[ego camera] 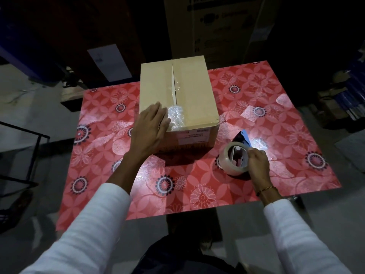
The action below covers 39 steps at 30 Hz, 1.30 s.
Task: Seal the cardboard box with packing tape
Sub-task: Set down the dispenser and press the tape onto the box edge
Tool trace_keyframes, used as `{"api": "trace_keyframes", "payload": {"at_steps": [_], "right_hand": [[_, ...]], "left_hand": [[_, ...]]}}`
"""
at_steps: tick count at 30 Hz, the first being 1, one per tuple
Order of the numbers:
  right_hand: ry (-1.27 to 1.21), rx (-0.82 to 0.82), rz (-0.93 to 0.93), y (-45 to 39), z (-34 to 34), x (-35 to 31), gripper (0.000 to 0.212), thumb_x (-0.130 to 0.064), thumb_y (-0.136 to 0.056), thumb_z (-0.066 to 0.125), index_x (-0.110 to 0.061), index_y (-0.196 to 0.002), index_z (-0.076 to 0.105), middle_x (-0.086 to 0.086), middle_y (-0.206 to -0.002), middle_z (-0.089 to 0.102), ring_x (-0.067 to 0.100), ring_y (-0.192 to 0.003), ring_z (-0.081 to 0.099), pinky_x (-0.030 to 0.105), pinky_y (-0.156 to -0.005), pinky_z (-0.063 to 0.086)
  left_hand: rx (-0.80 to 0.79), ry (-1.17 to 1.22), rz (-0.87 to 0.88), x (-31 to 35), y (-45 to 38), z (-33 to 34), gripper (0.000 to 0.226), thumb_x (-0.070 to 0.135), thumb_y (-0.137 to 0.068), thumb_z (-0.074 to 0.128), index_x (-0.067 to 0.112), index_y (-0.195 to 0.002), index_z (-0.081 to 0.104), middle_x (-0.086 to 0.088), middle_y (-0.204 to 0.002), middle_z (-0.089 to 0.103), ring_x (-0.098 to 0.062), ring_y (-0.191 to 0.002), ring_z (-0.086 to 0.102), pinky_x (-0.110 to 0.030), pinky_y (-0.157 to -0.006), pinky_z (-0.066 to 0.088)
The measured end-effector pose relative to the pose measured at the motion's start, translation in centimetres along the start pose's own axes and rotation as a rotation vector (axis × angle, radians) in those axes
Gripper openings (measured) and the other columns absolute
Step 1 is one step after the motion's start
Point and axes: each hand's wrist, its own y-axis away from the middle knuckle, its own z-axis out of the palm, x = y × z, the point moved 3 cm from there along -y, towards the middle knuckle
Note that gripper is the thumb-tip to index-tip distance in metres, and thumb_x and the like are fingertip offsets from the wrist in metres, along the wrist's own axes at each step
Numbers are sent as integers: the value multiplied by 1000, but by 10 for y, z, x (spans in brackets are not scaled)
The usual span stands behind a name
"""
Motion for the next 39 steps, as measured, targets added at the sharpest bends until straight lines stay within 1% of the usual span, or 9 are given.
{"api": "trace_keyframes", "payload": {"at_steps": [4, 8, 12, 16, 19, 23, 27, 30, 39], "right_hand": [[174, 1, -65, -3, 0, -2, 37, -29, -97, 50, 2, -95, 71, 28, -104, 62, 39, -94, 59, 35, -73, 36], [269, 87, -235, 2, -7, -35, 36, -30, -96, 60, -9, -125, 67, 20, -122, 58, 41, -115, 54, 45, -95, 44], [102, -63, -504, 17, 3, -89, 46, -40, -100, 59, -18, -140, 55, 9, -137, 50, 28, -126, 51, 44, -102, 46], [84, -341, -544, 27, 37, -122, 67, -52, -95, 62, -35, -154, 35, -1, -160, 34, 15, -143, 39, 36, -113, 37], [156, -398, -564, 31, 58, -128, 69, -56, -93, 62, -35, -154, 38, 3, -168, 22, 18, -153, 25, 42, -122, 29], [160, -349, -688, 33, 61, -140, 73, -69, -87, 56, -26, -146, 54, 0, -170, 15, 15, -155, 21, 39, -120, 31], [306, -254, -797, 34, 47, -179, 66, -69, -88, 52, -29, -140, 59, -4, -162, 36, 19, -144, 43, 49, -108, 47], [387, -184, -852, 41, 29, -217, 63, -72, -89, 46, -30, -135, 61, -7, -150, 48, 19, -128, 55, 47, -96, 52], [619, -55, -853, 54, 20, -285, 74, -82, -89, 28, -23, -118, 62, 3, -128, 57, 33, -111, 56, 36, -75, 37]], "left_hand": [[-135, -33, -13, -5, 4, 4, 70, 58, -101, 21, 15, -156, 28, -7, -166, 20, -23, -154, 16, -51, -122, 17], [-148, -76, -42, -5, 14, 4, 83, 72, -92, 25, 22, -159, 20, -3, -169, 7, -22, -156, 4, -54, -123, 0], [-18, 323, -317, -7, 37, 0, 83, 68, -88, 49, 30, -157, 25, -8, -169, -3, -29, -155, 0, -55, -121, 7], [-1, 561, -459, -8, 49, 3, 81, 61, -90, 59, 33, -157, 23, -2, -167, 18, -21, -152, 20, -51, -121, 23], [1, 572, -483, -8, 48, 2, 81, 58, -91, 60, 31, -157, 24, 5, -165, 26, -18, -151, 24, -49, -121, 25], [25, 511, -496, -1, 42, -11, 77, 60, -91, 57, 31, -156, 28, 3, -162, 34, -20, -147, 32, -47, -118, 30], [122, 398, -494, 11, 27, -42, 72, 64, -92, 51, 29, -153, 36, -1, -156, 44, -23, -140, 44, -51, -112, 37], [198, 260, -470, 25, 15, -74, 64, 63, -94, 49, 28, -147, 46, -5, -140, 60, -28, -127, 56, -48, -102, 43], [218, -17, -379, 35, -16, -123, 64, 72, -92, 36, 27, -132, 60, -5, -102, 75, -27, -95, 67, -34, -66, 42]]}}
